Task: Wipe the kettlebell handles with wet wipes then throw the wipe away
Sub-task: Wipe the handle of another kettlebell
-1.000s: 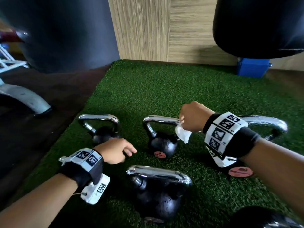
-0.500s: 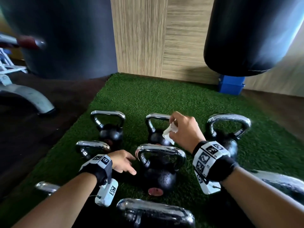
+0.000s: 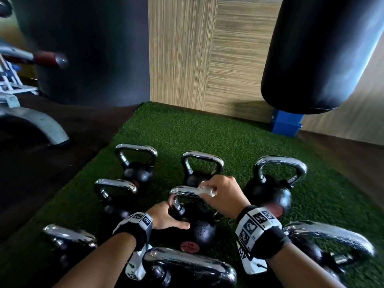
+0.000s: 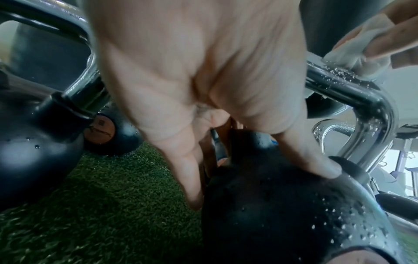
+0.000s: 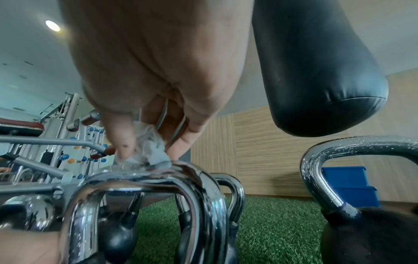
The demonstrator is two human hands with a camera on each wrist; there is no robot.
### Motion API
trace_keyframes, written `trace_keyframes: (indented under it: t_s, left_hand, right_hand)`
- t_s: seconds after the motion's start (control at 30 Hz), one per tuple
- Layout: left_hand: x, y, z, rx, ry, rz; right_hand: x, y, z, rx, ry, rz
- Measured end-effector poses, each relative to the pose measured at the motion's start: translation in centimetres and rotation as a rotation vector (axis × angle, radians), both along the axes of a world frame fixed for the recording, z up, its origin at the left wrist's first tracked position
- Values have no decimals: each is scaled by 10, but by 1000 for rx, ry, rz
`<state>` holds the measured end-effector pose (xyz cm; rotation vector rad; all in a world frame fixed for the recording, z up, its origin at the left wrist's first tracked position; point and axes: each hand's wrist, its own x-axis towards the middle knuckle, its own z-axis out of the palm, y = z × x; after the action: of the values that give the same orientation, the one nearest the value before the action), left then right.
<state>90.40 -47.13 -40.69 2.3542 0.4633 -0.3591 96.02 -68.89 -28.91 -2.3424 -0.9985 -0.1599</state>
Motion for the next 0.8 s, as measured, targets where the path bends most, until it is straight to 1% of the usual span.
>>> trace_keyframes:
  t_s: [0.17,0.4,0.47,0.57,0.7,0.77,0.8]
  left_hand:
    - [2,2,-6,-56,-93,-44]
    - [6,5,-15,-112,-145,-67]
    - [6,4,-16,-140,-163,-70]
    - [5,2,-18,-183,-188,-82]
    - [3,2,-20,-203,-183,-67]
    - [2,1,-21,-207,-180,-66]
    - [2,1,-21,-210,-177,-67]
  right_hand:
    - [-3,2,4,-54,39,81]
    - [-3,18,11,-124,56,-15]
    - [-1,12,7,-173,45,-70]
    - [1,0,2,-157,49,-183]
    - [-5,7,1,-206,-4,-166]
    - [-6,9,-1,-184,-7,-158]
    - [-6,7,-2,-177,-2,-187]
